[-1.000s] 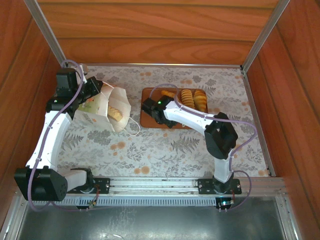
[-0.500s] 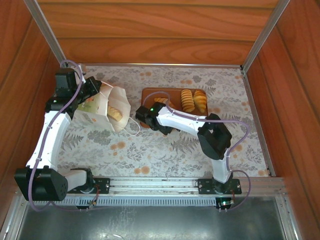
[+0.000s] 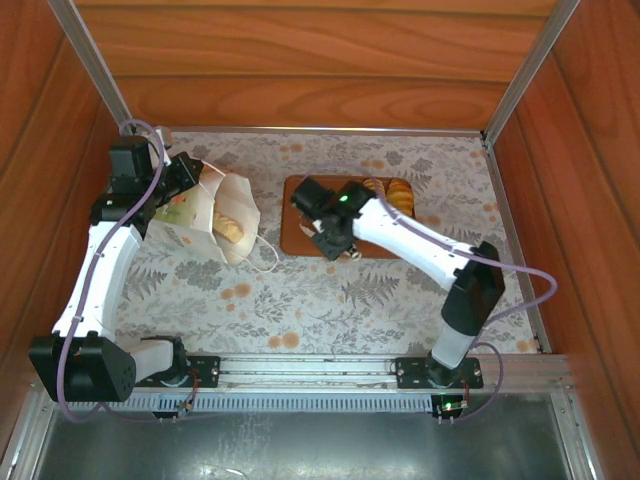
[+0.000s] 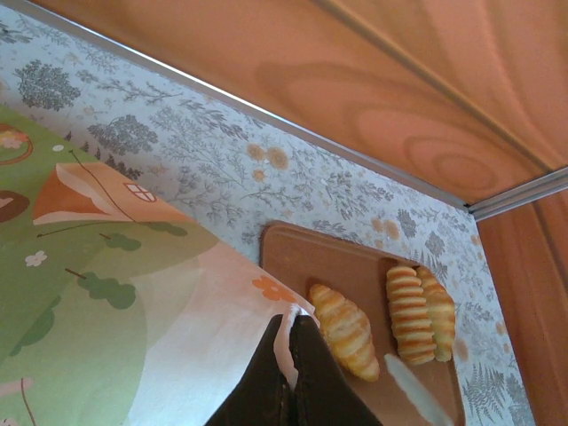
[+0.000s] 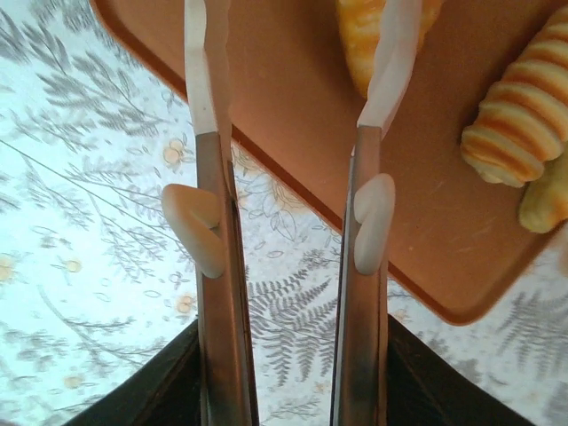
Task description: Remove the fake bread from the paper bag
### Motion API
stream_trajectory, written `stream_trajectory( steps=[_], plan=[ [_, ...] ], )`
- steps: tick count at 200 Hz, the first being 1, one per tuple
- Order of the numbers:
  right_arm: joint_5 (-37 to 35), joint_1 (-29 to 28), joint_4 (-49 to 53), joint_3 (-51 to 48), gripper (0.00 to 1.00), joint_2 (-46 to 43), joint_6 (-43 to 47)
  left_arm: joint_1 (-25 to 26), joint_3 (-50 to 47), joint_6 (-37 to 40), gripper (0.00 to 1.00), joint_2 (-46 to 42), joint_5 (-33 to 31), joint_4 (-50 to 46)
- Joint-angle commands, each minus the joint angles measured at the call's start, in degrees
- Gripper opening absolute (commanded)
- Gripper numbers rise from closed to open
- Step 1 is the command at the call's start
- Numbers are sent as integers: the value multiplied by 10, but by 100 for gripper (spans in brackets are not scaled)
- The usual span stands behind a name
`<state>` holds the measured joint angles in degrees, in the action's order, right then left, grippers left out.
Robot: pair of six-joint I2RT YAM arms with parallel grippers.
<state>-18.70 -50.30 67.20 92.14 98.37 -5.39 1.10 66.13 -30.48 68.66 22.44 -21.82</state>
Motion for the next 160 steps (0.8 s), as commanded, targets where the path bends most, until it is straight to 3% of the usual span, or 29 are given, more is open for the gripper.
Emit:
stream_trajectory(
  steps=[1, 18, 56, 118, 160],
  plan=[
    [125, 72, -11, 12, 48, 0, 13, -5, -3, -3, 0, -10, 10, 15],
    [176, 117, 0, 34, 48, 21, 15, -6, -5, -5, 0, -13, 15, 15],
    [201, 163, 29, 88, 48, 80, 23, -5, -9, -6, 0, -22, 19, 15],
    [231, 169, 49, 132, 49, 128, 38, -5, -12, -8, 0, -25, 16, 15],
    [176, 169, 69, 151, 50, 148, 35, -6, -12, -8, 0, -25, 17, 15]
  ],
)
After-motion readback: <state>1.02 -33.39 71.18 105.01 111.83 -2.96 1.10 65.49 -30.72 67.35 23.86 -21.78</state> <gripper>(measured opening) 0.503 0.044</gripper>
